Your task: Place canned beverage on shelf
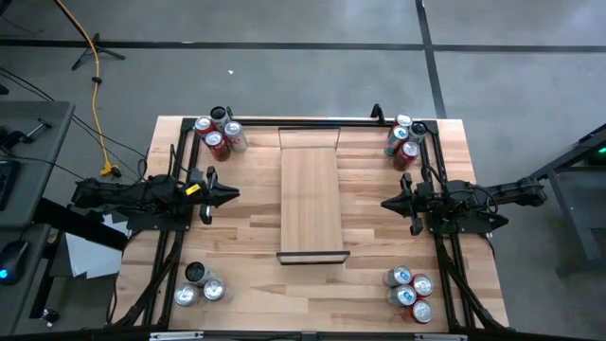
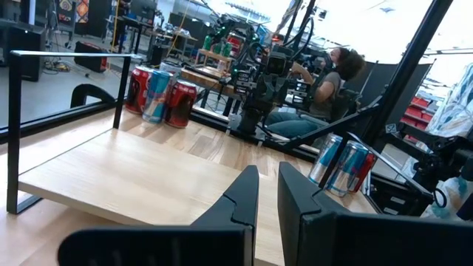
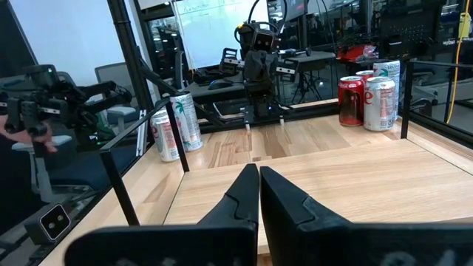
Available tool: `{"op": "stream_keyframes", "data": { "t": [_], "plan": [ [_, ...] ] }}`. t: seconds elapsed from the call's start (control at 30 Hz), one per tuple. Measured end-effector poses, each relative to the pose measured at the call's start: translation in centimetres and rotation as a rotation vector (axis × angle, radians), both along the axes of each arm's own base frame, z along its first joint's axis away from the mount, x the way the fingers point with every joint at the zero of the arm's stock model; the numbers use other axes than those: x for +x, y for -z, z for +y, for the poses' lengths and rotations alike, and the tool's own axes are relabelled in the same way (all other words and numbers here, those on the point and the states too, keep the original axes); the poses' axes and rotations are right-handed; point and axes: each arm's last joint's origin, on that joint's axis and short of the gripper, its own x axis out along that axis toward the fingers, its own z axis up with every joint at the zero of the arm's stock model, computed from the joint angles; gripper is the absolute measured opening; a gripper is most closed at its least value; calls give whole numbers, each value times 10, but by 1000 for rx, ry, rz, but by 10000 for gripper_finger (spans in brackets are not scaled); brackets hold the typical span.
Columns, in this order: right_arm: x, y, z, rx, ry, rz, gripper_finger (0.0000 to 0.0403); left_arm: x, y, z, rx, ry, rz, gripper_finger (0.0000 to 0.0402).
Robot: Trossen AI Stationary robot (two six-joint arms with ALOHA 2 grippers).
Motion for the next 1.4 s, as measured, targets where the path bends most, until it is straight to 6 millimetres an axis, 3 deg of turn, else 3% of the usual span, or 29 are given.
{"op": "stream_keyframes", "data": {
  "t": [0.33, 0.47, 0.6, 0.8, 1.0, 1.2, 1.33, 1.4],
  "plan": [
    [0, 0, 0, 0, 0, 1, 0, -5, -25, 1, -338, 51, -302, 8],
    [0, 0, 0, 0, 0, 1, 0, -9, -32, 5, -415, -81, -414, 9],
    [0, 0, 0, 0, 0, 0, 0, -11, -46, 7, -464, -110, -435, 43],
    [0, 0, 0, 0, 0, 0, 0, -5, -92, 10, -358, -217, -275, 155],
    [0, 0, 0, 0, 0, 0, 0, 19, -145, 21, -162, -384, 13, 248],
    [0, 0, 0, 0, 0, 1, 0, 53, -186, 48, -102, -571, 293, 293],
    [0, 0, 0, 0, 0, 1, 0, 67, -193, 78, -171, -812, 500, 303],
    [0, 0, 0, 0, 0, 0, 0, 66, -187, 94, -254, -924, 613, 305]
  ]
}}
